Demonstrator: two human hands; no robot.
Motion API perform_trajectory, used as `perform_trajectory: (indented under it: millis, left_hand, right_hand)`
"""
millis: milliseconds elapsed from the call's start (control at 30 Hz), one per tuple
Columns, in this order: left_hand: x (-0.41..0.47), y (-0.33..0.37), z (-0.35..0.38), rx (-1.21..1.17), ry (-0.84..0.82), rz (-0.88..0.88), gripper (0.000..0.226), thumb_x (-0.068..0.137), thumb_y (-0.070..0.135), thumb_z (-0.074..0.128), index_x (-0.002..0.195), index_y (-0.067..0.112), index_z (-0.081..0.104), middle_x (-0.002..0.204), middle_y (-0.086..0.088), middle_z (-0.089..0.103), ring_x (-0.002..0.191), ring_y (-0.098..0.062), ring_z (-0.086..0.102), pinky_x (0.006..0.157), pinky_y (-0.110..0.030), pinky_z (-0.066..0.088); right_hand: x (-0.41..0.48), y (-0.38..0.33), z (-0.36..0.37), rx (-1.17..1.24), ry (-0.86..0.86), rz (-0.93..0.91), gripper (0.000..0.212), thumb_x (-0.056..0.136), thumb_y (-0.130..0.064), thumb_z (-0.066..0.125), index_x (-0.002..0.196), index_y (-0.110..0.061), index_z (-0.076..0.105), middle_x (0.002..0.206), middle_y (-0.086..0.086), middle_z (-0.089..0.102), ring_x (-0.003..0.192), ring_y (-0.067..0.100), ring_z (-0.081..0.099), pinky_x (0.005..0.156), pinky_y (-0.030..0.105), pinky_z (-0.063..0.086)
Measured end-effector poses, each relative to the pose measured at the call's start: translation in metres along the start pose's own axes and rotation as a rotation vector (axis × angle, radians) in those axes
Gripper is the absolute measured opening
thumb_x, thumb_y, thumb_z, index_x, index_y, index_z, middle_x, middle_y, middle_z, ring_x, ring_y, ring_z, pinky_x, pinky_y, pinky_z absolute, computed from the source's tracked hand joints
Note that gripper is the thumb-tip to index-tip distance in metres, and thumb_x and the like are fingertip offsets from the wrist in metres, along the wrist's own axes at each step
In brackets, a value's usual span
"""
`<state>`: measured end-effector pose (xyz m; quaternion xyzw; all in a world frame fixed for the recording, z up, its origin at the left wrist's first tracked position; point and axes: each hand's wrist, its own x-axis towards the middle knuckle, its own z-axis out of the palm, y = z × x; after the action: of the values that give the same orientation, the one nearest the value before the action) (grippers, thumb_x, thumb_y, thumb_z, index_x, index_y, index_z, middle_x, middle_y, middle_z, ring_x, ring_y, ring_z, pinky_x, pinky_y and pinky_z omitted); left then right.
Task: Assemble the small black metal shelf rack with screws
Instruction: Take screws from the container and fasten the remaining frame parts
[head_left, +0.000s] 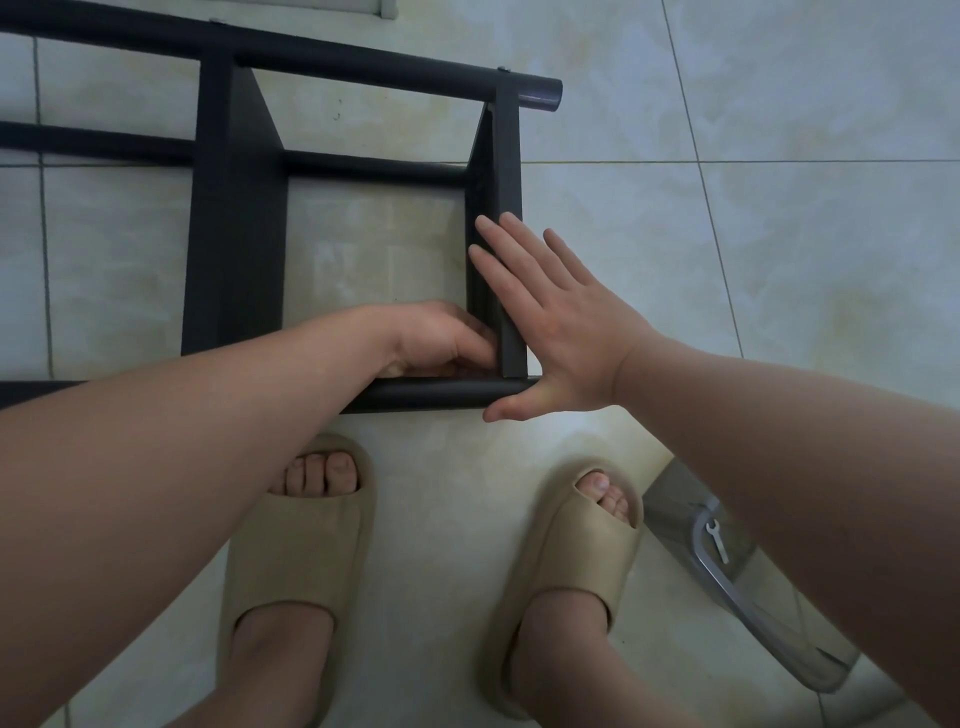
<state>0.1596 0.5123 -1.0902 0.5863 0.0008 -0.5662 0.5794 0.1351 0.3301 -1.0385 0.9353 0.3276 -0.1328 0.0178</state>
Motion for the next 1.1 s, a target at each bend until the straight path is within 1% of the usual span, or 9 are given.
perform_trajectory:
  millis: [100,300,400,500,600,733,833,900,1100]
  left_hand:
    - [0.001,-0.0006,-0.0009,-0.014,-0.007,-0.004,0.014,0.087,-0.007,0.059,0.084,0.003,0.069,0.08,-0.018,0.068,0.071,-0.025,0.068,0.072,-0.033,0.055]
    - [0.002,0.0009,0.0005,-0.069,-0.042,-0.037,0.018,0.09,-0.006,0.052,0.087,0.005,0.066,0.078,-0.01,0.071,0.07,-0.02,0.07,0.066,-0.03,0.056]
    - [0.0011,0.002,0.0016,0.033,0.007,-0.063,0.015,0.089,0.003,0.057,0.084,0.009,0.07,0.079,-0.009,0.073,0.071,-0.019,0.07,0.068,-0.03,0.056]
    - [-0.0009,0.0036,0.0024,0.149,0.048,-0.036,0.01,0.087,0.004,0.062,0.083,0.006,0.07,0.073,-0.007,0.073,0.064,-0.017,0.069,0.057,-0.023,0.055]
    - [-0.0012,0.004,0.0027,0.18,0.068,-0.013,0.009,0.087,0.002,0.062,0.08,0.005,0.066,0.065,-0.006,0.066,0.059,-0.018,0.062,0.055,-0.023,0.05]
    - [-0.0007,0.0029,0.0013,0.104,0.042,-0.006,0.01,0.088,-0.002,0.06,0.082,0.005,0.065,0.065,-0.007,0.065,0.056,-0.016,0.063,0.053,-0.022,0.051]
    - [-0.0001,0.0018,0.0001,0.054,0.024,-0.013,0.006,0.085,-0.002,0.063,0.086,0.003,0.066,0.072,-0.013,0.067,0.064,-0.022,0.065,0.062,-0.027,0.053]
    - [0.0001,0.0014,0.0,0.03,0.015,-0.013,0.011,0.077,0.002,0.067,0.088,0.001,0.066,0.077,-0.016,0.067,0.069,-0.026,0.065,0.068,-0.031,0.053]
    - [0.002,-0.0011,-0.0011,-0.039,-0.012,-0.017,0.009,0.065,0.005,0.066,0.071,0.009,0.071,0.07,-0.014,0.068,0.062,-0.022,0.069,0.058,-0.026,0.057]
  right_hand:
    - [0.0,0.0001,-0.0001,0.0,0.0,-0.001,0.133,0.07,-0.096,0.037,0.161,-0.002,0.01,0.169,0.016,-0.001,0.156,0.033,-0.005,0.126,0.054,0.007]
    - [0.0004,-0.0007,-0.0004,0.012,-0.001,-0.001,0.133,0.07,-0.096,0.036,0.161,-0.003,0.009,0.169,0.015,-0.002,0.156,0.032,-0.006,0.125,0.055,0.008]
    - [0.0,-0.0004,-0.0004,0.009,-0.007,0.002,0.133,0.07,-0.096,0.036,0.161,-0.004,0.008,0.169,0.015,-0.003,0.156,0.032,-0.007,0.126,0.054,0.007]
    - [-0.0001,-0.0002,-0.0008,0.01,-0.007,0.003,0.134,0.069,-0.096,0.037,0.161,-0.003,0.008,0.169,0.015,-0.003,0.156,0.032,-0.006,0.126,0.054,0.007]
    - [0.0,-0.0003,-0.0008,0.011,-0.005,0.002,0.134,0.069,-0.096,0.037,0.161,-0.003,0.009,0.169,0.015,-0.002,0.156,0.032,-0.006,0.125,0.055,0.008]
    - [0.0005,-0.0004,-0.001,0.004,-0.012,0.005,0.133,0.07,-0.096,0.036,0.161,-0.003,0.009,0.169,0.015,-0.003,0.156,0.032,-0.006,0.126,0.054,0.007]
    - [0.0002,-0.0002,-0.0011,0.009,-0.005,0.003,0.133,0.07,-0.096,0.036,0.161,-0.003,0.009,0.169,0.016,-0.002,0.156,0.033,-0.006,0.126,0.054,0.007]
    - [-0.0002,-0.0001,-0.0008,0.011,-0.003,0.003,0.133,0.069,-0.096,0.037,0.161,-0.003,0.01,0.169,0.016,-0.002,0.156,0.033,-0.005,0.126,0.054,0.007]
    - [0.0007,-0.0004,-0.0008,0.013,-0.007,0.001,0.133,0.069,-0.096,0.037,0.161,-0.003,0.009,0.169,0.016,-0.003,0.156,0.032,-0.006,0.126,0.054,0.006]
